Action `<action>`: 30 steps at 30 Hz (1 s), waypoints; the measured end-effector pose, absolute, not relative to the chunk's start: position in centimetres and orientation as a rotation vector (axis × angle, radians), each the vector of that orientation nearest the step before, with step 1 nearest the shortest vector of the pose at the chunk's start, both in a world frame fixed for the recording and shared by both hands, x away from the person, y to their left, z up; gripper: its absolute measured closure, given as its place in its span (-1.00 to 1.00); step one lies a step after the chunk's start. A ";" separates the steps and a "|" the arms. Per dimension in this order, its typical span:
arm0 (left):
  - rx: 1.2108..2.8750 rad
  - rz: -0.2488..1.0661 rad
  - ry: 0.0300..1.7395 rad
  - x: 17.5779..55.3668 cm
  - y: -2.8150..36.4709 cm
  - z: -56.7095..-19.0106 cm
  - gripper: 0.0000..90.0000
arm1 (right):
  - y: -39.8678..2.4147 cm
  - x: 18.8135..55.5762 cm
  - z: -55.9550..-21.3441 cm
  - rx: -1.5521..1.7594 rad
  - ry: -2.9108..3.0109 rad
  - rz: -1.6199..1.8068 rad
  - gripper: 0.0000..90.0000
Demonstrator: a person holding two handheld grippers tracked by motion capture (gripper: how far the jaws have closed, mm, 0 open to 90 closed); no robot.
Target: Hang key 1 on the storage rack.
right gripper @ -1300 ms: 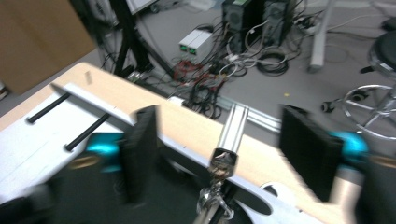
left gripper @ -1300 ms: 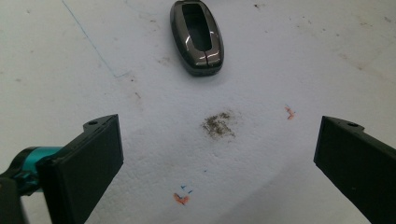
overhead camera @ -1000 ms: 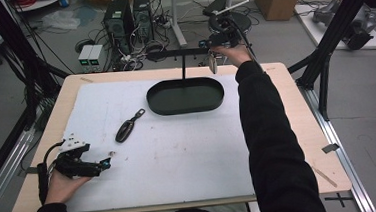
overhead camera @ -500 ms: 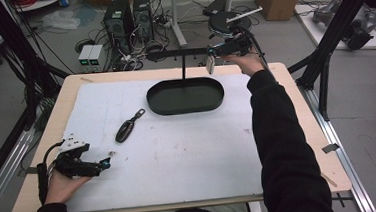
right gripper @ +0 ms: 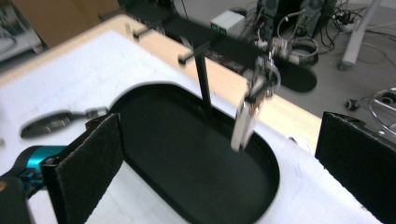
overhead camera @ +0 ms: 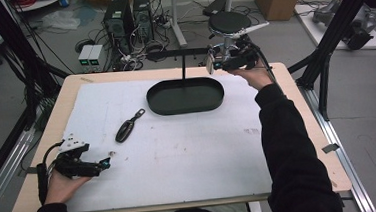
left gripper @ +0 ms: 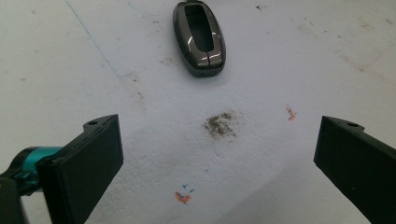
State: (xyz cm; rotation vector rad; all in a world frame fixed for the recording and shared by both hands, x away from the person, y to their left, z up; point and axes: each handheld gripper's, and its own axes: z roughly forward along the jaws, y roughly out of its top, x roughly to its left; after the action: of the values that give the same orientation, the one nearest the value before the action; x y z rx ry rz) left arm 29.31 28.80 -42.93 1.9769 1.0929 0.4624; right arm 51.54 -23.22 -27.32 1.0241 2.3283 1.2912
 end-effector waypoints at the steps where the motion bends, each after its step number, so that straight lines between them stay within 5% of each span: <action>1: 1.979 0.463 1.094 29.3 28.8 -42.9 -0.96 | -23.3 51.4 -27.6 1.014 2.327 1.292 -0.98; 30: 1.978 0.471 1.097 29.3 28.9 -42.9 -0.96 | -24.7 46.8 -33.2 0.983 2.386 1.312 -0.98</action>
State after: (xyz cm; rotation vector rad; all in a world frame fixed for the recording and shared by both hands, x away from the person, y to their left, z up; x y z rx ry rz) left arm 29.32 28.91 -42.91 1.9783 1.0969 0.4712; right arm 46.79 -24.65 -33.23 0.9834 2.3862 1.3117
